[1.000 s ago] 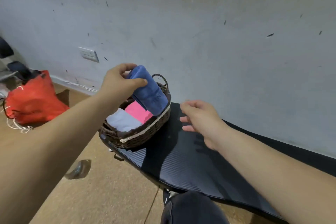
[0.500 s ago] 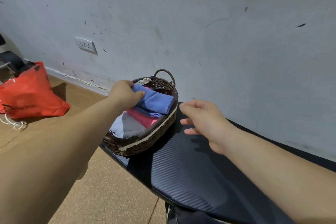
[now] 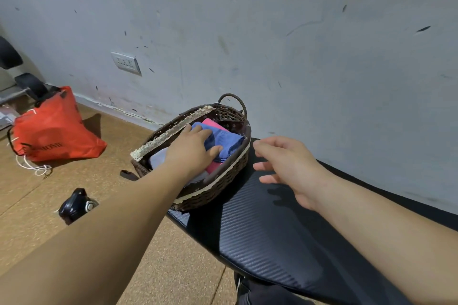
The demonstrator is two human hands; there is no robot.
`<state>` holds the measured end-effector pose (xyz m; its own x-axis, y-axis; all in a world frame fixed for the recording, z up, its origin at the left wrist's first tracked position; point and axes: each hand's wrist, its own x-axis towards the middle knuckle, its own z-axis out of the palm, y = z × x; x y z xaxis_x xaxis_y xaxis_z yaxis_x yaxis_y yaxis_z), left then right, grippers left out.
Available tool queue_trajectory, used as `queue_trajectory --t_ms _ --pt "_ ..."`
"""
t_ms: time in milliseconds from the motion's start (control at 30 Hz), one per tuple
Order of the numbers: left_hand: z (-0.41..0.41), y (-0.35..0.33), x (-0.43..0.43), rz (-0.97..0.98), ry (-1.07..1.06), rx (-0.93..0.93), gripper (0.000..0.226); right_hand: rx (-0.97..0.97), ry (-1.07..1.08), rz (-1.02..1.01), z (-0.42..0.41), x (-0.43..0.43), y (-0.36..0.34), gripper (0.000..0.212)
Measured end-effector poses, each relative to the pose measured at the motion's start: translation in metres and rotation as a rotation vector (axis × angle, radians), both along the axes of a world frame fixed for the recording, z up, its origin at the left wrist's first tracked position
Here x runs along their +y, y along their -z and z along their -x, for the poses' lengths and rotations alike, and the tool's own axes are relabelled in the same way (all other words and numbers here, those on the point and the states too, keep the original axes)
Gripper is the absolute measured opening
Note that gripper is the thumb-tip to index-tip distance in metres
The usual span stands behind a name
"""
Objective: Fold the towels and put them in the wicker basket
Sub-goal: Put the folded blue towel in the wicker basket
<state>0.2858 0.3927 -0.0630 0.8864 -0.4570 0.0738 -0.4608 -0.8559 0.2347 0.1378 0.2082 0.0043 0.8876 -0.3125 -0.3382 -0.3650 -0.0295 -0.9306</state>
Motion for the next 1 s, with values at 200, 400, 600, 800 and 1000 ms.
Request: queue_trajectory --t_ms 200,400,600,800,1000 --pt "0.017 -0.006 0.004 0.137 0.004 -0.033 0.032 0.020 0.002 0.008 0.020 -0.014 -0.018 0.018" --pt "0.076 -0.044 -0.035 0.299 0.106 -0.101 0.026 0.011 0.029 0.043 0.071 -0.051 -0.043 0.024" --pt "0.167 -0.066 -0.129 0.312 0.446 0.034 0.039 0.037 0.104 0.120 0.155 -0.119 -0.052 0.017" --pt "0.273 -0.058 -0.223 0.202 0.717 0.145 0.046 0.294 -0.014 0.363 0.250 -0.213 -0.035 0.036" --pt "0.348 -0.048 -0.307 0.144 0.839 0.277 0.048 0.664 0.066 0.713 0.346 -0.335 -0.001 0.055"
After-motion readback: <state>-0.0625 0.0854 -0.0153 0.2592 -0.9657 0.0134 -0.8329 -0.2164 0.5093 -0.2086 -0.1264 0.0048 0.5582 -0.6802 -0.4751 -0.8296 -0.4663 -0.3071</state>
